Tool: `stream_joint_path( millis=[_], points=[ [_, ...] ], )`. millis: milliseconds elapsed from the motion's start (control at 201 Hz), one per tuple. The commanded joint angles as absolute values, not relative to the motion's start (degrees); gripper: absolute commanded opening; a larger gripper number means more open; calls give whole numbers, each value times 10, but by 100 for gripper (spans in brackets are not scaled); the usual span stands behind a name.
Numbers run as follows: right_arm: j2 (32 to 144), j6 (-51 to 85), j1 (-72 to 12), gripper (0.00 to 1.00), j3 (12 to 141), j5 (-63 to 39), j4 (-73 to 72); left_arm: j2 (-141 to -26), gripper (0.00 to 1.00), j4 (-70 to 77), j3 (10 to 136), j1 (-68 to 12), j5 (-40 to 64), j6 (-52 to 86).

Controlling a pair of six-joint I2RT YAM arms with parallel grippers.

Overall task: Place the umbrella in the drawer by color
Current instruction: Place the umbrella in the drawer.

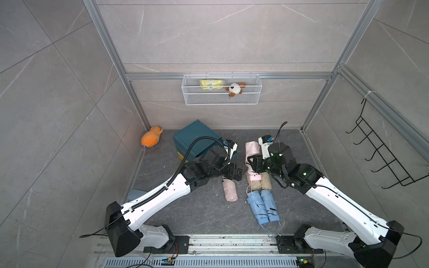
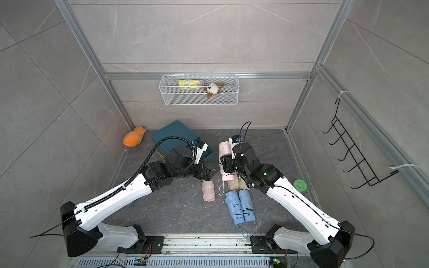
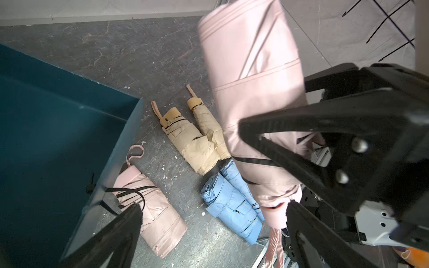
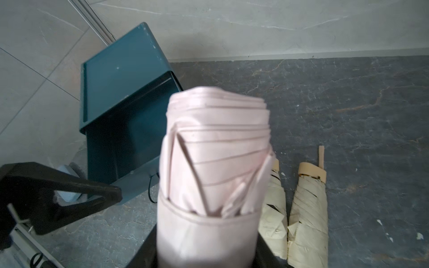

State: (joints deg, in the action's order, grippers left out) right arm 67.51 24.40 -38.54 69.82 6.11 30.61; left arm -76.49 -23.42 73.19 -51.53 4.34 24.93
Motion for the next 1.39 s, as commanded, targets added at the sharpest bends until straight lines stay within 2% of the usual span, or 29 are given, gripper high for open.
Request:
stream_joint_path(
  millis=[0,323,712,1100,1294,1389],
  points=[
    [682,256,-372,41,730,19,273,-765,100,-196,745,-513,95,252],
    [693,333,-322,41,732,-100,198,-772,100,-121,731,-508,151,266],
    [681,363,-313,42,721,-143,169,-814,100,-96,751,-498,140,274],
    [670,371,-308,42,694,-154,155,-818,100,-10,734,-493,149,293],
    [666,377,-305,42,682,-160,145,-816,91,11,724,-492,151,293],
    [665,380,-304,42,677,-165,139,-821,82,13,725,-492,153,295]
  ],
)
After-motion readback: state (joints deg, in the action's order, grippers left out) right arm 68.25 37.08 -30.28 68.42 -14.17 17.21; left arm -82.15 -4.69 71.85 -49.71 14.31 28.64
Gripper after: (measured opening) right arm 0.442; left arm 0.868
